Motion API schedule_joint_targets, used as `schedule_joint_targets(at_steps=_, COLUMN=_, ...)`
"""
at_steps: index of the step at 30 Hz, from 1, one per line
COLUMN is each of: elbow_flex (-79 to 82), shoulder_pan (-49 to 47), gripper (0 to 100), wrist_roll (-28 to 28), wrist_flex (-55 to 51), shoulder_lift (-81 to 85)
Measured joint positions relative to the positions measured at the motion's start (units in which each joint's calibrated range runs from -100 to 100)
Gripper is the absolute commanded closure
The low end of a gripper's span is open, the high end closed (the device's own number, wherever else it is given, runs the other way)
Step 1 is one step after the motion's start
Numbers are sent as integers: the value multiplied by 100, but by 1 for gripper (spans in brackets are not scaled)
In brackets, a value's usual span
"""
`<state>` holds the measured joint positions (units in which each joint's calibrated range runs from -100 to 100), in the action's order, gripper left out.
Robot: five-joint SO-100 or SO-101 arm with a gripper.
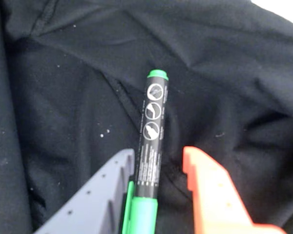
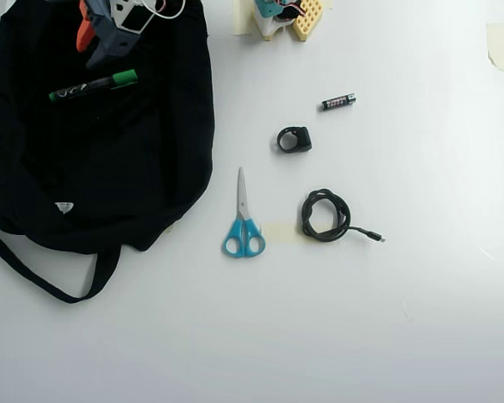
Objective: Put the green marker into the black bag
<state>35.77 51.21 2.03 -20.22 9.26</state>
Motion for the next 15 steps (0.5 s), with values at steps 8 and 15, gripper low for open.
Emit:
schedule_joint_targets(at_steps=8, elbow_flex=425, shoulder_pan=-1712, gripper=98, wrist_roll=-210, wrist_flex=-1237, shoulder_lift=1362)
schedule_joint_targets(at_steps=15, elbow_flex=2956, shoulder_pan=-4548, gripper=98, wrist_roll=-195, wrist_flex=-3632, shoulder_lift=6210)
